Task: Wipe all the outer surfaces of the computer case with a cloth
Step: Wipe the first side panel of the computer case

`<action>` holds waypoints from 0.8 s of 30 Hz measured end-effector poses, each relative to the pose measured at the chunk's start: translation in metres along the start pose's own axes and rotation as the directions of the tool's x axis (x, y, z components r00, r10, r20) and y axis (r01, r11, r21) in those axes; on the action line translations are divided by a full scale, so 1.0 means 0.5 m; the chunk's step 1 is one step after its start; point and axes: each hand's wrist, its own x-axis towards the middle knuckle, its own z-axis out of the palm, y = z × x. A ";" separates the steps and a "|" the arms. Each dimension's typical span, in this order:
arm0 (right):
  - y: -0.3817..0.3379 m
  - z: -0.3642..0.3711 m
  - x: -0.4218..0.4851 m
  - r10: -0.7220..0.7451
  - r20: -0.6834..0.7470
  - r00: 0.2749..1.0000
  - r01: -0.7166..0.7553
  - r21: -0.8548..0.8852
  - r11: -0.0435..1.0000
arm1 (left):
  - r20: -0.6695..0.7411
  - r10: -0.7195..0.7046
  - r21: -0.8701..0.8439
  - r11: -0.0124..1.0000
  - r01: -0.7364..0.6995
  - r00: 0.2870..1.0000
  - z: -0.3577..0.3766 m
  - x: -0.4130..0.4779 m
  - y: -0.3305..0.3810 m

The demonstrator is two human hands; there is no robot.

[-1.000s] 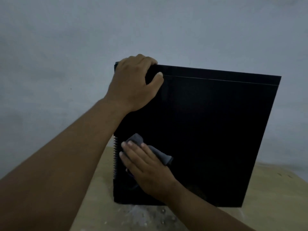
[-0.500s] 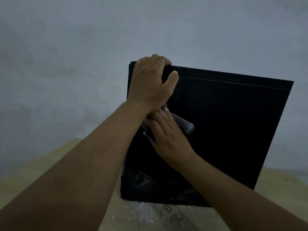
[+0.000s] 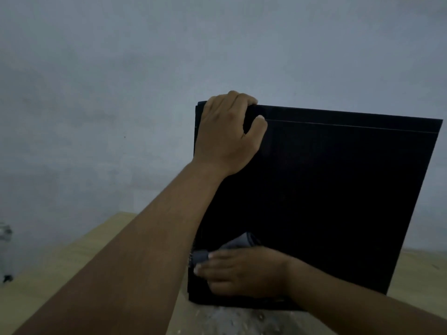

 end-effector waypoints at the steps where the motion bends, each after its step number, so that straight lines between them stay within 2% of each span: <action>1: 0.028 -0.008 -0.010 0.036 -0.043 0.998 -0.038 -0.056 0.998 | -0.001 -0.003 -0.003 1.000 0.003 1.000 0.000 -0.001 0.000; 3: 0.070 -0.044 -0.015 0.260 -0.171 0.950 -0.264 -0.003 0.964 | -0.009 -0.007 -0.011 1.000 0.007 1.000 0.004 -0.001 0.001; 4: 0.084 -0.054 -0.011 0.397 -0.264 0.879 -0.406 0.025 0.914 | -0.017 -0.002 -0.015 1.000 0.002 1.000 0.006 0.001 0.002; 6: 0.076 -0.062 0.012 0.613 -0.395 0.684 -0.639 0.080 0.765 | -0.041 0.004 -0.019 1.000 -0.005 0.999 0.010 0.003 0.001; 7: 0.062 -0.051 0.028 0.683 -0.442 0.582 -0.704 0.147 0.695 | -0.052 0.005 -0.018 1.000 -0.006 0.999 0.011 0.003 0.000; 8: 0.044 -0.036 0.046 0.726 -0.448 0.521 -0.742 0.183 0.645 | -0.061 0.004 -0.019 1.000 -0.005 0.998 0.015 0.002 -0.001; 9: 0.023 -0.019 0.062 0.737 -0.430 0.521 -0.743 0.197 0.640 | -0.063 0.003 -0.019 1.000 -0.004 0.998 0.015 0.002 -0.001; 10: 0.000 0.002 0.074 0.708 -0.385 0.591 -0.701 0.190 0.688 | -0.065 0.002 -0.020 1.000 -0.003 0.998 0.015 0.001 -0.001; 12: -0.051 0.042 0.079 0.539 -0.245 0.806 -0.541 0.064 0.839 | -0.064 0.004 -0.019 1.000 -0.005 0.998 0.015 0.001 -0.003; 13: -0.073 0.056 0.068 0.461 -0.166 0.872 -0.467 0.003 0.884 | -0.064 0.007 -0.016 1.000 -0.008 0.998 0.013 0.000 -0.004; 16: -0.098 0.075 0.036 0.392 -0.086 0.916 -0.400 -0.104 0.911 | -0.062 0.017 -0.017 1.000 -0.018 0.998 0.013 -0.001 -0.004; 18: -0.075 0.065 0.031 0.237 -0.032 0.971 -0.240 -0.116 0.964 | -0.070 0.017 -0.016 1.000 -0.018 0.997 0.012 -0.002 -0.003; 19: -0.059 0.054 0.031 0.180 -0.018 0.983 -0.181 -0.134 0.974 | -0.071 0.018 -0.019 1.000 -0.019 0.997 0.012 -0.001 -0.003; 20: -0.041 0.042 0.030 0.178 -0.037 0.983 -0.181 -0.135 0.974 | -0.072 0.017 -0.023 1.000 -0.019 0.997 0.013 -0.002 -0.002; 22: -0.012 0.025 0.032 0.320 -0.162 0.933 -0.337 -0.085 0.938 | -0.073 0.021 -0.025 0.999 -0.023 0.997 0.014 -0.002 -0.003; 24: -0.006 0.017 0.041 0.486 -0.290 0.825 -0.514 -0.024 0.857 | -0.075 0.024 -0.029 0.999 -0.026 0.997 0.015 -0.001 -0.004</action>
